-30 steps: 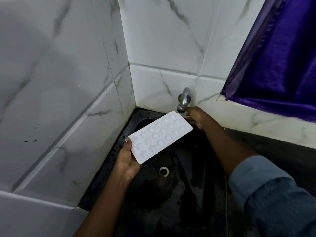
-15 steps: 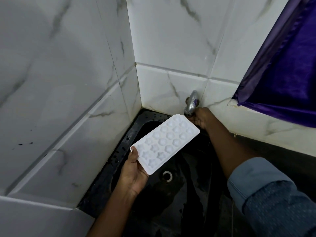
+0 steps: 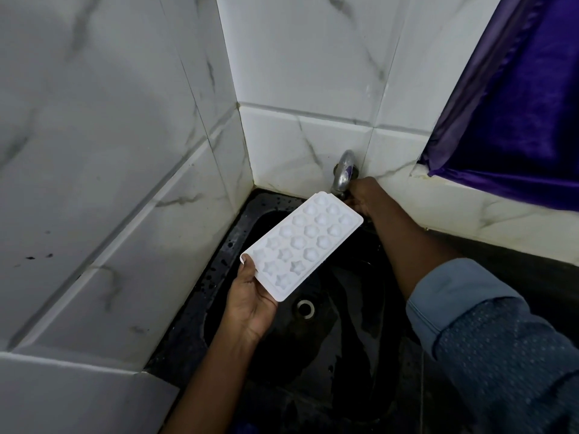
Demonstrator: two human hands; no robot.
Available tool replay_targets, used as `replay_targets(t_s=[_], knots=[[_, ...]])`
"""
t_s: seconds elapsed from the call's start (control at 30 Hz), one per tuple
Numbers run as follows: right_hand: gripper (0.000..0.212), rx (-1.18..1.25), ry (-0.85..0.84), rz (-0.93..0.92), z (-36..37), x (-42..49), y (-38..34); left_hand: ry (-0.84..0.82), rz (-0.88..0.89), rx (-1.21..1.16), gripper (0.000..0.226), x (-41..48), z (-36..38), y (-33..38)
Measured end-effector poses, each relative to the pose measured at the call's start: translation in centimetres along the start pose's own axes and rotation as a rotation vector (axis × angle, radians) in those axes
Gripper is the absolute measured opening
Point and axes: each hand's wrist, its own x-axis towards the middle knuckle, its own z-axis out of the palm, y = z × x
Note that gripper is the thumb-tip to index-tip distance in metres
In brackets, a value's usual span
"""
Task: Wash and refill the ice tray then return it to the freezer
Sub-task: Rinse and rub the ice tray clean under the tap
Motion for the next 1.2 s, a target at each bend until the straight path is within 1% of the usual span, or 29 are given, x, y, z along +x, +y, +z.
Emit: replay_targets(t_s=[0.07,0.13,0.17,0.3,0.53,0.63,0.73,0.83,0.9,0.93,1.0,1.07,1.1,1.2], knots=[[0.032,-0.022,0.022,-0.008,0.2,-0.6,-0.3,0.003,0.005,-0.003,0.058,-0.2,0.1,0.0],[0.021,-0.07,0.035,-0.014,0.4,-1.3,-0.7,-0.001,0.006,-0.005,0.058,-0.2,0.1,0.0],[0.019,-0.088,0.039,-0.012,0.5,-1.4,-0.8,-0.003,0.007,-0.005,0.058,-0.2,0.1,0.0],[0.03,-0.131,0.067,-0.004,0.7,-1.1,-1.0,-0.006,0.008,-0.011,0.057,-0.3,0.0,0.2],[0.03,-0.204,0.101,-0.005,0.8,-1.5,-1.1,-0.012,-0.003,0.002,0.056,-0.4,-0.1,0.4],[0.022,-0.248,0.115,-0.018,0.7,-1.4,-1.2,-0.017,-0.008,0.006,0.056,-0.2,-0.1,0.6],[0.009,-0.227,0.102,-0.019,0.6,-1.5,-1.2,-0.024,-0.012,0.008,0.056,0.0,0.0,0.7],[0.013,-0.223,0.092,-0.03,0.2,-1.9,-1.1,-0.037,-0.018,0.019,0.057,0.2,-0.1,0.7],[0.011,-0.189,0.046,-0.018,-0.1,-2.2,-0.9,-0.039,-0.02,0.027,0.057,0.3,0.0,0.7],[0.014,-0.168,0.032,-0.001,-0.4,-2.4,-0.7,-0.042,-0.023,0.027,0.056,0.4,0.1,0.7],[0.03,-0.13,0.021,0.038,-1.1,-2.2,-0.1,-0.048,-0.028,0.035,0.056,0.5,0.1,0.8],[0.049,-0.153,0.023,0.033,-2.3,-2.4,0.8,-0.04,-0.037,0.045,0.055,0.7,0.0,0.8],[0.052,-0.185,0.026,0.017,-2.9,-3.1,1.3,-0.031,-0.042,0.053,0.055,0.8,0.0,0.8],[0.044,-0.241,-0.023,-0.026,-4.8,-5.5,3.5,-0.001,-0.054,0.098,0.057,1.3,0.0,0.8]])
